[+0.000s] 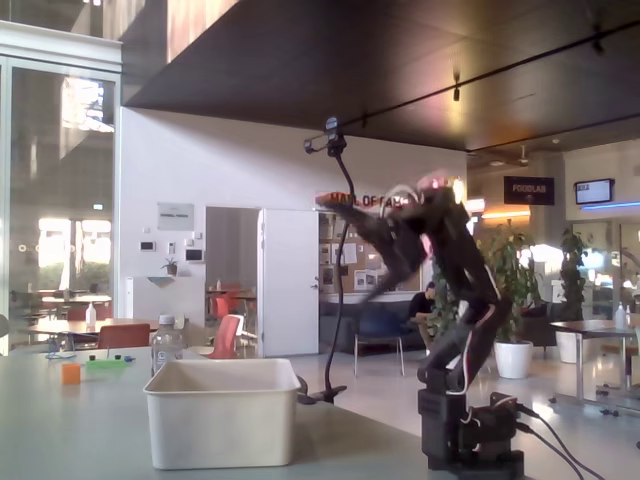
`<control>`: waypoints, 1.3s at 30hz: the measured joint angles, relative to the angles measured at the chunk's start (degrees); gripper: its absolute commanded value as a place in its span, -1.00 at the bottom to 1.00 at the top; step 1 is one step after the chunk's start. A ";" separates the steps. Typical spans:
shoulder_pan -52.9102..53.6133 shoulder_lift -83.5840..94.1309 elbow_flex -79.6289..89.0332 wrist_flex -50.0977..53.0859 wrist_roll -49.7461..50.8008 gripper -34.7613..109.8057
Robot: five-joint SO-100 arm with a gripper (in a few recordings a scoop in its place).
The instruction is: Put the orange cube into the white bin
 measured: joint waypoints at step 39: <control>-5.01 39.64 83.32 -37.27 -8.79 -0.44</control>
